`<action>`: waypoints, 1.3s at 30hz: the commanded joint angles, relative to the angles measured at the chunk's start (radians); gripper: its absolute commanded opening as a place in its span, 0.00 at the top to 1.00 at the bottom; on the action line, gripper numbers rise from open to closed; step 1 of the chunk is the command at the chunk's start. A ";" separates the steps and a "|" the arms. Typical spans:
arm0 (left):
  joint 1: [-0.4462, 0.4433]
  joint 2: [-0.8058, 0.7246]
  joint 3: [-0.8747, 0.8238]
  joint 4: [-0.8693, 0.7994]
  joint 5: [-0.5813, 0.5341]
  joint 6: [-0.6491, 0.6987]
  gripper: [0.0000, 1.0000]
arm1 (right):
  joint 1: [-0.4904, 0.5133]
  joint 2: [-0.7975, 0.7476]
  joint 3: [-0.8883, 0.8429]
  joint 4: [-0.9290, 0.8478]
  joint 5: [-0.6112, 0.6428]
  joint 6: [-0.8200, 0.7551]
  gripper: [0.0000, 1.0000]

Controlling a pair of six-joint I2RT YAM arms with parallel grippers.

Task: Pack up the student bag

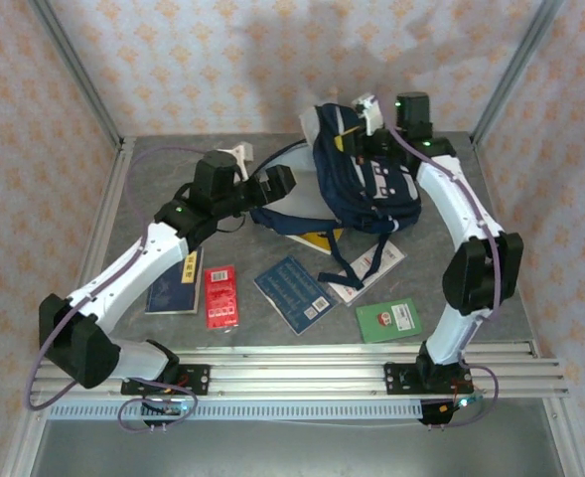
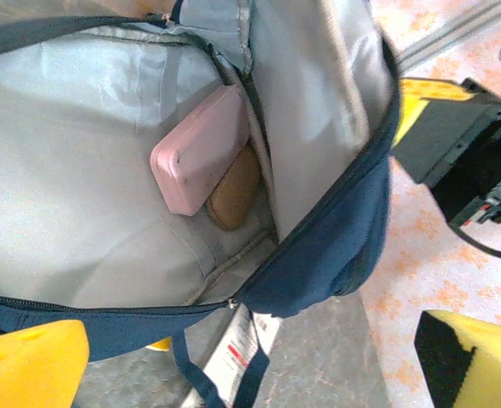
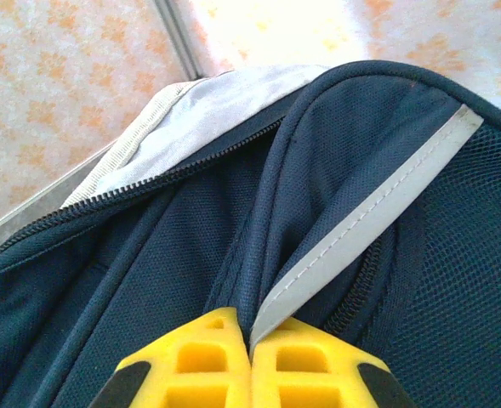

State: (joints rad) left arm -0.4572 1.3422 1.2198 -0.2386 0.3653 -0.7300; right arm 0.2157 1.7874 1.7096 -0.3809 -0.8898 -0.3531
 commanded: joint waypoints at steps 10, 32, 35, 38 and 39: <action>0.049 -0.163 -0.068 -0.167 -0.038 0.061 0.00 | 0.221 0.018 -0.193 0.456 0.407 0.208 0.74; 0.049 -0.351 -0.354 -0.444 -0.100 -0.001 0.13 | 0.464 -0.325 -0.435 0.035 0.627 0.501 0.71; 0.049 -0.400 -0.467 -0.425 -0.083 -0.028 0.28 | 0.479 -0.254 -0.402 -0.031 0.502 0.668 0.73; 0.049 -0.451 -0.546 -0.440 -0.110 -0.036 0.43 | 0.535 -0.205 -0.452 0.067 0.429 0.766 0.72; 0.049 -0.470 -0.575 -0.441 -0.119 -0.045 0.45 | 0.560 -0.172 -0.442 0.064 0.426 0.780 0.71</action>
State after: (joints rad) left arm -0.4114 0.9245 0.7002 -0.6460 0.2794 -0.7387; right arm 0.7231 1.5589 1.2789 -0.3344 -0.3889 0.2733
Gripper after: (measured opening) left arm 0.567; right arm 0.286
